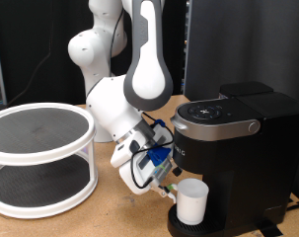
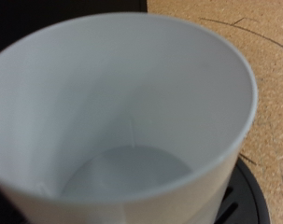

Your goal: Make a cup of coffee with the keurig machine

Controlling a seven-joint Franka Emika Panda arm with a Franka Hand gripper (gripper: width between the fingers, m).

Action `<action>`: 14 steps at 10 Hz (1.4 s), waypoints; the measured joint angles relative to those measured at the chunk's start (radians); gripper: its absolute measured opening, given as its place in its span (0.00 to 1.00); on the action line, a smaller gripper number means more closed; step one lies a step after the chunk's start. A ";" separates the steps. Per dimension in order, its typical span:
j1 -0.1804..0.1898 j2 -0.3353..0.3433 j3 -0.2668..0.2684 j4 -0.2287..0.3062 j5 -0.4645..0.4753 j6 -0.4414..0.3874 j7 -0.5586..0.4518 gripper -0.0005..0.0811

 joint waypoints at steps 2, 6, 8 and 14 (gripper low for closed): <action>-0.006 -0.029 -0.015 -0.026 -0.066 0.000 0.039 0.96; -0.028 -0.187 -0.076 -0.107 -0.249 0.011 0.113 1.00; -0.053 -0.290 -0.094 -0.151 -0.384 0.043 0.175 1.00; -0.078 -0.388 -0.094 -0.189 -0.469 0.060 0.202 1.00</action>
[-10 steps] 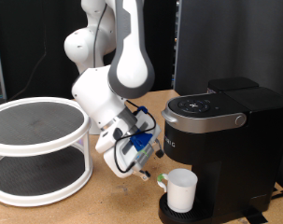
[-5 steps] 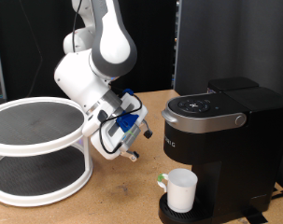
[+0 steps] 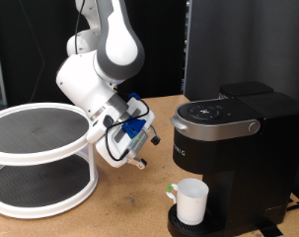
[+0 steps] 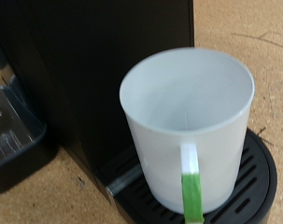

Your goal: Make a cup of coffee with the keurig machine

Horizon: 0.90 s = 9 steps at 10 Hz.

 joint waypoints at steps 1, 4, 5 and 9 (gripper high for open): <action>-0.010 -0.034 0.002 -0.002 -0.029 -0.002 0.023 1.00; -0.065 -0.180 0.022 -0.019 -0.165 -0.008 0.144 1.00; -0.091 -0.227 0.039 -0.024 -0.216 -0.008 0.198 1.00; -0.211 -0.391 0.117 -0.045 -0.405 -0.049 0.400 1.00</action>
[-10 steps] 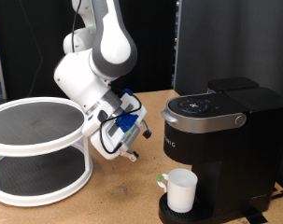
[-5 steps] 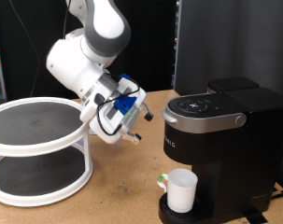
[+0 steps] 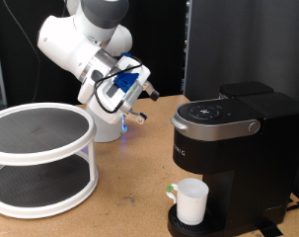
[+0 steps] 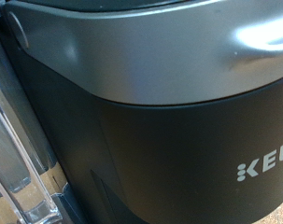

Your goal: Make a cup of coffee with the keurig machine

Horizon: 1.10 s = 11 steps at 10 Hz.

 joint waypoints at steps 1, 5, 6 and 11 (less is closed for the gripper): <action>0.000 0.003 0.000 0.000 0.000 0.001 0.000 1.00; 0.001 -0.032 0.017 0.021 0.006 0.001 0.003 1.00; 0.000 -0.059 0.027 0.031 0.006 -0.004 0.026 1.00; -0.040 -0.192 0.081 0.075 -0.055 -0.094 0.189 1.00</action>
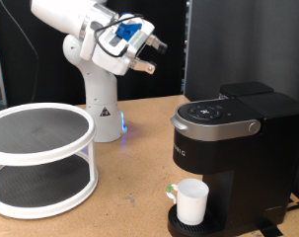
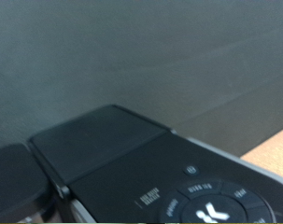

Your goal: Make a cup of coffee with the keurig machine

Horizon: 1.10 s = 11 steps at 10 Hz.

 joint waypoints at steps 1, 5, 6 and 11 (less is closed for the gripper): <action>-0.009 -0.013 0.001 -0.001 -0.012 -0.017 0.015 1.00; -0.042 0.022 0.082 0.045 -0.319 -0.091 0.106 1.00; -0.049 0.038 0.125 0.072 -0.422 -0.107 0.123 1.00; -0.058 0.090 0.197 0.137 -0.630 -0.195 0.110 1.00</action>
